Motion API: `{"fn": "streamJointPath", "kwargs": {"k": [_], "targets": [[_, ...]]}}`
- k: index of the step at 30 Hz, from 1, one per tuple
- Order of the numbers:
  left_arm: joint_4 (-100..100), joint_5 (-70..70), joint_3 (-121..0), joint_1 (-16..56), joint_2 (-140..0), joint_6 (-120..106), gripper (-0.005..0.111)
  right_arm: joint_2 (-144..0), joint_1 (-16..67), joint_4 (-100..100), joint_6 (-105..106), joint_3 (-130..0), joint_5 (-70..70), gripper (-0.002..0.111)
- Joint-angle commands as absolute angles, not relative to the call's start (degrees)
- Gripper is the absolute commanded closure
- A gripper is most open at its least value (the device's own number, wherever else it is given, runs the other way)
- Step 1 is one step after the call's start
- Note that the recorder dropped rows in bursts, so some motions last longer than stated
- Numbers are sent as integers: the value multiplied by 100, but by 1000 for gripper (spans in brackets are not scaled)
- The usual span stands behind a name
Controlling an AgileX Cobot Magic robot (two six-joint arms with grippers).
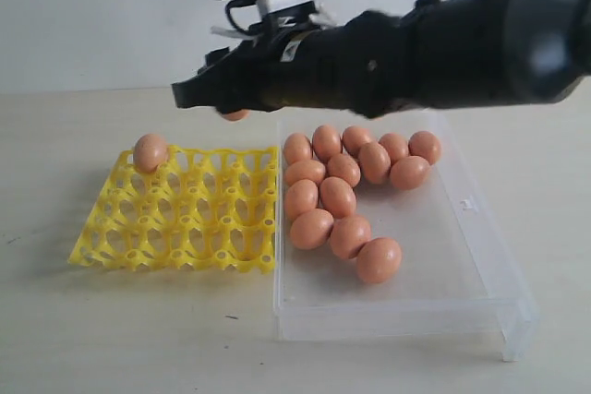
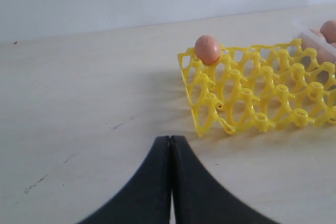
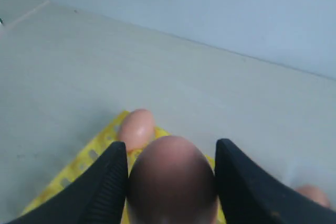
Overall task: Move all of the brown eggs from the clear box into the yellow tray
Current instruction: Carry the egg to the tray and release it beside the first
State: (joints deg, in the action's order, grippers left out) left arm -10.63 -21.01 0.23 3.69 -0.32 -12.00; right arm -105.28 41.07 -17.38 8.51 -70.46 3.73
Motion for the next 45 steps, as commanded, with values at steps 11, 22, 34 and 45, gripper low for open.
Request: {"fn": "streamJointPath", "kwargs": {"k": [11,22,34,45], "targets": [[-1095,-2046,0,393,0,-1198,107,-12770,4465,-1577,0,-8687,1542,108],[-981,-2056,0,393,0,-1198,107,-13498,4281,-1455,41,-9866,830,108],[-981,-2056,0,393,0,-1198,107,-13624,4131,-1326,114,-9866,831,108],[-981,-2056,0,393,0,-1198,107,-13808,4131,-1337,98,-9877,937,108]]}}
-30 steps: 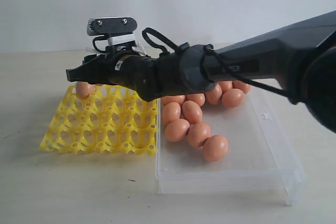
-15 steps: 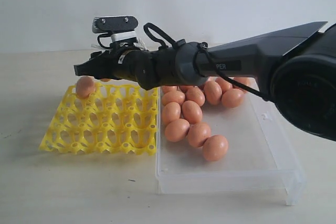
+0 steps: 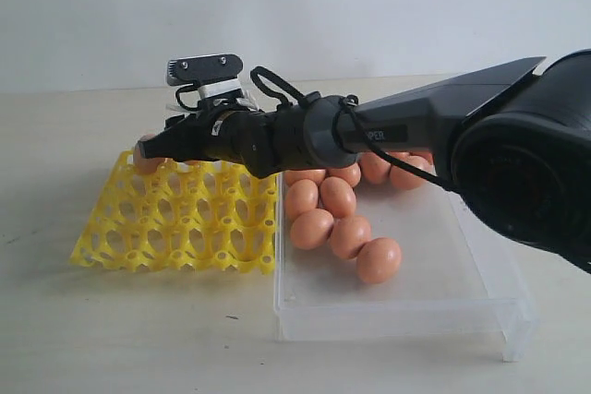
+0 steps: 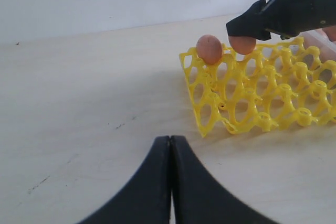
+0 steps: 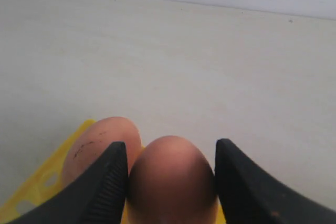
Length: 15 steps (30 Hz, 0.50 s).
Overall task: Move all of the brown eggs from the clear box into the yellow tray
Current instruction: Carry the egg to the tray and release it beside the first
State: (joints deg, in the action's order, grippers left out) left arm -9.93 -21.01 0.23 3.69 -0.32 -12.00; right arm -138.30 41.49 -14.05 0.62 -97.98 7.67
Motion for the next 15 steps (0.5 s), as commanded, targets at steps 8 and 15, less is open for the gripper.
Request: {"fn": "streamJointPath", "kwargs": {"k": [8,15], "targets": [[-981,-2056,0,393,0,-1198,107,-13854,4131,-1337,98,-9910,1022,108],[-981,-2056,0,393,0,-1198,107,-13977,4131,-1337,88,-10107,933,108]]}}
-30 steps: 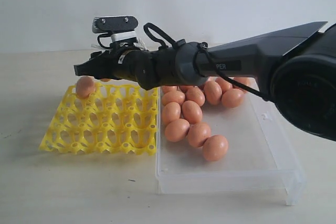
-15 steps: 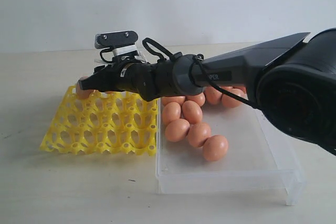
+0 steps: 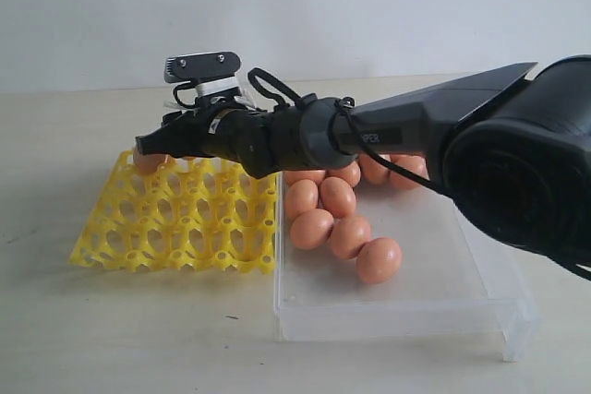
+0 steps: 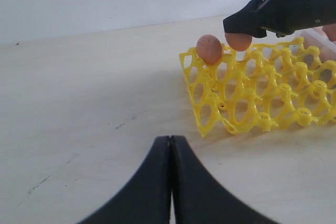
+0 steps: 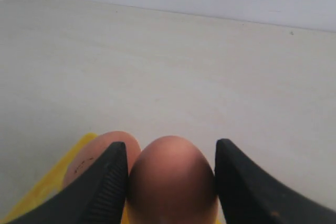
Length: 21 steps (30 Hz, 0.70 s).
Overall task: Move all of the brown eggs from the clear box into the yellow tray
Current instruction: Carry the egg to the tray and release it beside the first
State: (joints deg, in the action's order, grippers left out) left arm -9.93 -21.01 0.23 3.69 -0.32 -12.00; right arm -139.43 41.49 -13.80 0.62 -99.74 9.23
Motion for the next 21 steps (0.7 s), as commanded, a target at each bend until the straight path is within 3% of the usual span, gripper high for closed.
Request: {"fn": "streamJointPath", "kwargs": {"k": [1,3,5,6,8,17,21], "targets": [[-981,-2056,0,393,0,-1198,107,-13977,4131,-1337,90,-10107,927,108],[-981,-2056,0,393,0,-1198,107,-13977,4131,-1337,90,-10107,857,102],[-981,-2056,0,393,0,-1198,107,-13964,4131,-1337,90,-10107,800,86],[-981,-2056,0,393,0,-1198,107,-13941,4131,-1337,90,-10107,755,71],[-981,-2056,0,393,0,-1198,107,-13883,4131,-1337,100,-10107,706,52],[-981,-2056,0,393,0,-1198,107,-13169,4131,-1313,100,-10107,-398,50],[-981,-2056,0,393,0,-1198,107,-12247,4236,-1313,560,-10107,-3223,54]]}}
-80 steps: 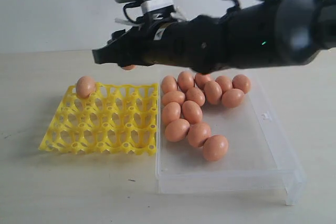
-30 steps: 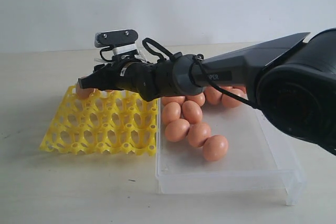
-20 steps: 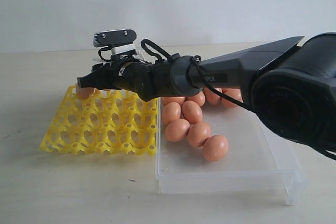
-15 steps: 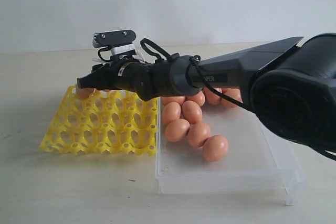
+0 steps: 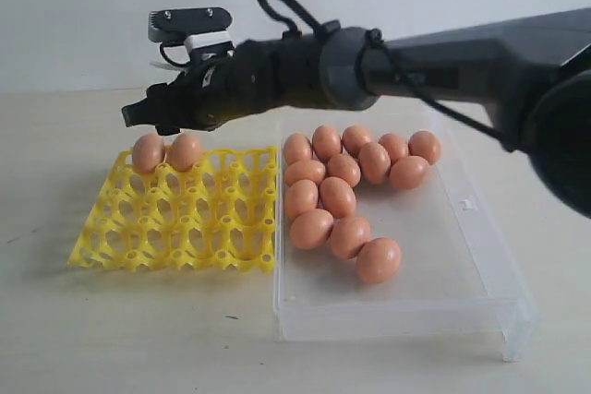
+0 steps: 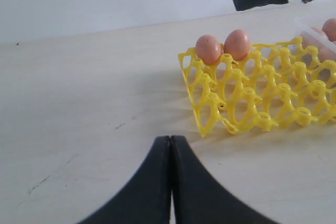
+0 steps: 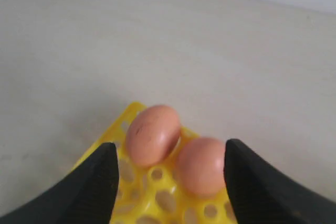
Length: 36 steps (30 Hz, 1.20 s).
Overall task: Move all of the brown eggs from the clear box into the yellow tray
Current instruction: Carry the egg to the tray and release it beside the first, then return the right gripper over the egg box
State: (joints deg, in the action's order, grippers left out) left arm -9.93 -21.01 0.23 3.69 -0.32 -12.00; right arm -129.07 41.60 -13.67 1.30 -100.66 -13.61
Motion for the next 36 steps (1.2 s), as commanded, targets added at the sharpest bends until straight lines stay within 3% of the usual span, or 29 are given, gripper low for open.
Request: {"fn": "streamJointPath", "kwargs": {"k": [1,3,8,13,18,23,26,31,36], "targets": [[-981,-2056,0,393,0,-1198,107,-11886,4236,-1351,808,-10093,-4322,57],[-981,-2056,0,393,0,-1198,107,-11164,4224,-1307,1065,-9977,-5559,58],[-981,-2056,0,393,0,-1198,107,-9283,3905,-1525,1076,-8606,-6016,58],[-981,-2056,0,393,0,-1198,107,-7145,2914,-1267,544,-5343,-3751,58],[-981,-2056,0,393,0,-1198,107,-7594,2138,-1787,623,-5123,-3320,58],[-981,-2056,0,393,0,-1198,107,-8931,1618,-3367,2238,-5903,-5089,58],[-981,-2056,0,393,0,-1198,107,-9760,1603,-3371,2286,-6347,-5609,58],[-981,-2056,0,393,0,-1198,107,-10343,1814,-3383,2251,-6605,-5325,58],[-981,-2056,0,393,0,-1198,107,-10357,1866,-3663,2490,-6603,-4897,38]]}}
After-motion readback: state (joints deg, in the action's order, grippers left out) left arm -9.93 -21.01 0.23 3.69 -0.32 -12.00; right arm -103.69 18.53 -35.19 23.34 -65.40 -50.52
